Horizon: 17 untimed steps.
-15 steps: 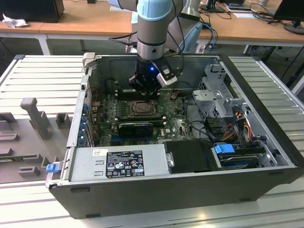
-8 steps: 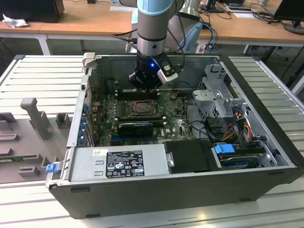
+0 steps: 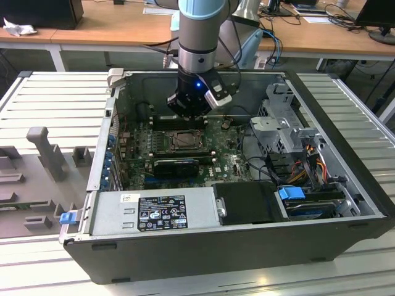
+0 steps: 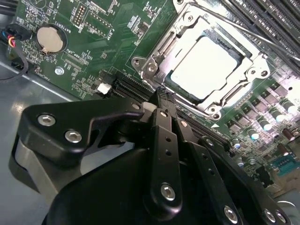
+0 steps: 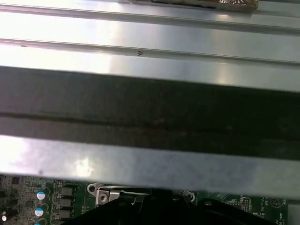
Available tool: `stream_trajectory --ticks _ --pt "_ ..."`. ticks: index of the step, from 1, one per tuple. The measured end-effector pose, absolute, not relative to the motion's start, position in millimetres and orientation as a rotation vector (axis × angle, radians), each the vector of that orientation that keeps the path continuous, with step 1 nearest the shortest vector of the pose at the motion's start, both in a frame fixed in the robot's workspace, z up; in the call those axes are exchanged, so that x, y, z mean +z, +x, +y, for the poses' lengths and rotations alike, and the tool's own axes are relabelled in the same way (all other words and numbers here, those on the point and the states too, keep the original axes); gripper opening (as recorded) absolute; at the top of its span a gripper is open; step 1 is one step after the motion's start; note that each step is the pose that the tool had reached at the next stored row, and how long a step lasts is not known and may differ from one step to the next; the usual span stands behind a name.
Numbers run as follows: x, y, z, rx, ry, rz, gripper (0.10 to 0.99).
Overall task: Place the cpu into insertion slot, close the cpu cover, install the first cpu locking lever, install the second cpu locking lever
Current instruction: 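Install the first cpu locking lever, then install the second cpu locking lever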
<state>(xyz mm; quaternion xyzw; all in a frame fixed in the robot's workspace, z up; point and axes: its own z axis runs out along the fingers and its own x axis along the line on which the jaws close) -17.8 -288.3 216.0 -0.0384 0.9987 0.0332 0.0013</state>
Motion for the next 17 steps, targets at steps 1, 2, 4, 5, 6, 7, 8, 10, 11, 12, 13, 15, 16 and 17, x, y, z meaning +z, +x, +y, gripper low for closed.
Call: stream_trajectory --ticks 1,2,4,5,6,7,8,10,11,12,13,15,16,17 --pt "216.0 -17.8 -288.8 0.104 -0.121 3.135 0.106" --pt "216.0 -17.8 -289.4 0.104 -0.121 3.135 0.106" --pt "216.0 -17.8 -290.5 0.104 -0.121 3.135 0.106" --pt "215.9 -17.8 -291.0 0.104 -0.121 3.135 0.106" --pt "216.0 -17.8 -291.4 0.104 -0.121 3.135 0.106" --pt "216.0 -17.8 -291.9 0.104 -0.121 3.135 0.106" --pt "216.0 -17.8 -292.4 0.104 -0.121 3.135 0.106" --pt "216.0 -17.8 -293.2 0.104 -0.121 3.135 0.106" --pt "215.9 -17.7 -294.0 0.104 -0.121 3.135 0.106" --pt "216.0 -17.7 -294.5 0.104 -0.121 3.135 0.106" --pt "216.0 -17.7 -295.0 0.104 -0.121 3.135 0.106" --pt "216.0 -17.6 -296.6 0.104 -0.121 3.135 0.106" --pt "216.0 -17.6 -297.4 0.104 -0.12 3.135 0.106" --pt "215.9 -17.6 -299.6 0.105 -0.121 3.135 0.106"
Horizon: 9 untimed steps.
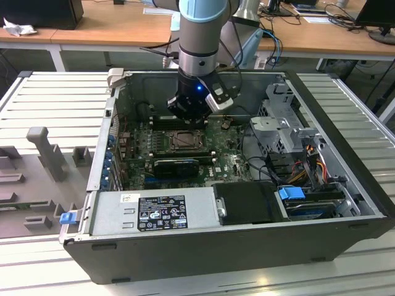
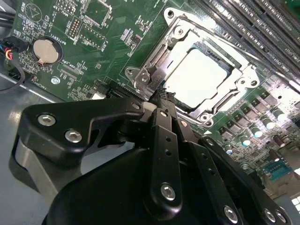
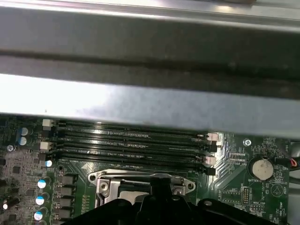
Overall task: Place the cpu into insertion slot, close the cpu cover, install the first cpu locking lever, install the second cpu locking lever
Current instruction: 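Install the second cpu locking lever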
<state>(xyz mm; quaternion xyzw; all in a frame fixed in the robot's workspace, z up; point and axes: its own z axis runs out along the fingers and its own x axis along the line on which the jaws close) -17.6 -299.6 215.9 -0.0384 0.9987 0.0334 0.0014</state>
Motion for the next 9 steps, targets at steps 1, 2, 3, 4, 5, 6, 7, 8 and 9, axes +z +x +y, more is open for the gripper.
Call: stream_trajectory --ticks 1,2,3,4,5,6,7,8,9 --pt "219.0 -17.6 -300.0 0.105 -0.12 3.135 0.106" --pt "224.6 -17.6 -300.0 0.105 -0.12 3.135 0.106" --pt "227.7 -17.6 -300.0 0.105 -0.12 3.135 0.106" --pt "231.3 -17.6 -300.0 0.105 -0.12 3.135 0.106" --pt "235.0 -17.6 -300.1 0.105 -0.12 3.135 0.106" --pt "235.3 -17.5 -300.6 0.106 -0.12 3.135 0.106" --pt "235.3 -17.6 -301.8 0.106 -0.12 3.135 0.106" --pt "235.4 -17.6 -302.9 0.105 -0.119 3.135 0.106" --pt "235.3 -17.5 -305.3 0.105 -0.119 3.135 0.106"
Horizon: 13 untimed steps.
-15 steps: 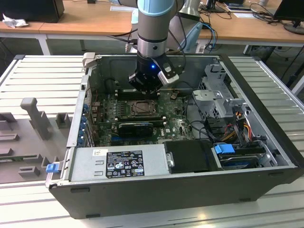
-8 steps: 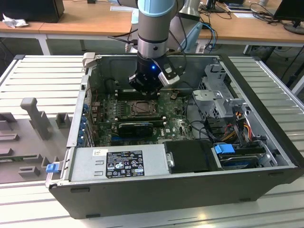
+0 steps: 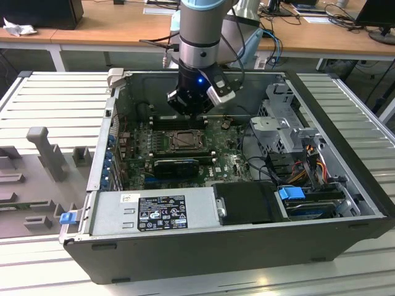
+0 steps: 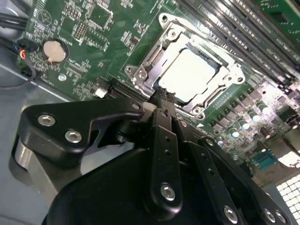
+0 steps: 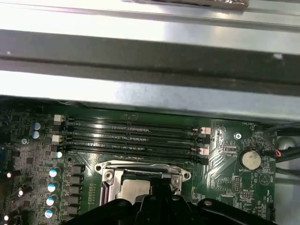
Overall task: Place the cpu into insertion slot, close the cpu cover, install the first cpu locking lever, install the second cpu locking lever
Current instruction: 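Install the second cpu locking lever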
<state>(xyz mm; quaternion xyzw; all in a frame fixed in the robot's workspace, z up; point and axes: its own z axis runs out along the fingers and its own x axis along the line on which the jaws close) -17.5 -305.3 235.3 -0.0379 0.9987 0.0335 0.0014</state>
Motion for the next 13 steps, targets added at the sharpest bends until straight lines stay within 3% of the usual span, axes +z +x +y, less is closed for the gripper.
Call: stream_trajectory --ticks 13 --pt "239.8 -17.5 -337.3 0.112 -0.119 3.135 0.106"
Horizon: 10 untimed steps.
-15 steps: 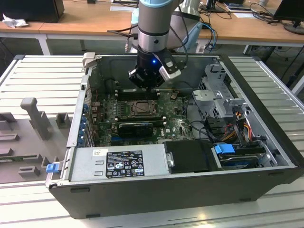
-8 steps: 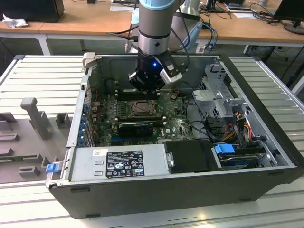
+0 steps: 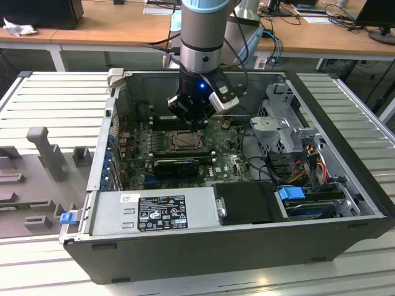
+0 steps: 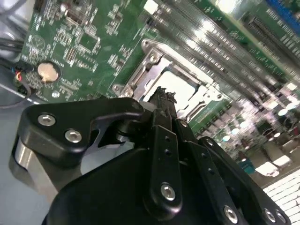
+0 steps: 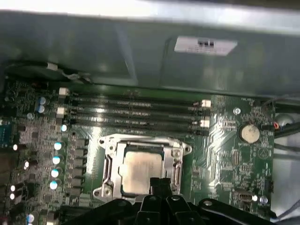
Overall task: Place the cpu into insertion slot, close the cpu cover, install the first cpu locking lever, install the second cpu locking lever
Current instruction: 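Install the second cpu locking lever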
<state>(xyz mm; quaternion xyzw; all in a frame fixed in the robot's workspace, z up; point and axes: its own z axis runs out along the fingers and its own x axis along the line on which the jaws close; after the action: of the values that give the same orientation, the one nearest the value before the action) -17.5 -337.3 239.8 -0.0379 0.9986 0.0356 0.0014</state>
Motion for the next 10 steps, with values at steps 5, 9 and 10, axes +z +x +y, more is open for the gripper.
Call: stream_trajectory --ticks 5,9,10 --pt "238.3 -17.9 -362.0 0.242 -0.118 3.126 0.106" --pt "237.5 -18.2 -373.4 0.242 -0.127 3.126 0.106" --pt "237.0 -18.5 -375.4 0.242 -0.137 3.126 0.106"
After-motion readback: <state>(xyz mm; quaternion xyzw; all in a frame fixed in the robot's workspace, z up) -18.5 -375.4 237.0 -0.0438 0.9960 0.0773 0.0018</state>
